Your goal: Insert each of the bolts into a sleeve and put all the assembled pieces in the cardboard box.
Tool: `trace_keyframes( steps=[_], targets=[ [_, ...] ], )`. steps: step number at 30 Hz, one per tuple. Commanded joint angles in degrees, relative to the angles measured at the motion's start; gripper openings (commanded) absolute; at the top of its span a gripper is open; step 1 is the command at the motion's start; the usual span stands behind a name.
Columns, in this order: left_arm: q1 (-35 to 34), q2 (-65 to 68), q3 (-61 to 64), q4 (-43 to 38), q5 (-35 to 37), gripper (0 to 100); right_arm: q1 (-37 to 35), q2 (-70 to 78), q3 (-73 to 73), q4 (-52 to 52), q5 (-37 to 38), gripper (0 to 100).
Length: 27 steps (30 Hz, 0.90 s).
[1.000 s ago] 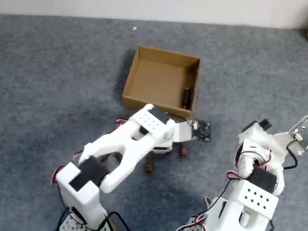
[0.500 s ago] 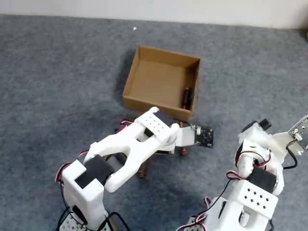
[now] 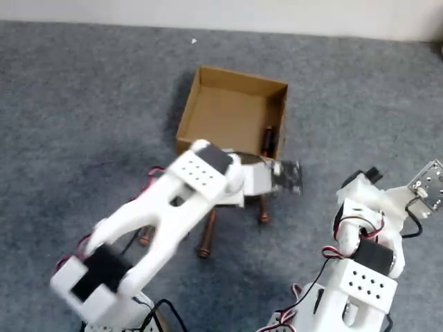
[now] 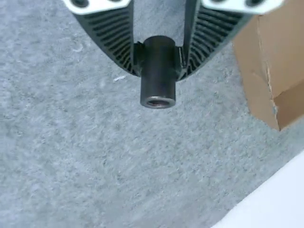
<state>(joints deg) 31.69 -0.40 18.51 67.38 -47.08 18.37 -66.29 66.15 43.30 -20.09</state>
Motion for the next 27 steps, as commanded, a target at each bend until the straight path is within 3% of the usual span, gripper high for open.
trace_keyframes(
  steps=[1, 12, 17, 27],
  targets=[
    [-3.9, -13.2, -0.8, 1.4, 6.5, 1, -3.6, -1.4, -0.5, -0.9, -0.2, 0.5],
    [-13.8, -39.4, 8.2, 1.7, 23.2, 1, -22.1, -1.5, -1.0, 2.8, 0.0, 0.5],
    [-18.1, -51.6, 13.2, 1.7, 31.4, 1, -32.1, -1.5, -0.9, 2.8, 5.0, 0.5],
    [-19.6, -64.7, 20.4, 1.6, 50.7, 1, -49.9, -1.5, -0.7, -1.8, 5.6, 0.5]
  ],
)
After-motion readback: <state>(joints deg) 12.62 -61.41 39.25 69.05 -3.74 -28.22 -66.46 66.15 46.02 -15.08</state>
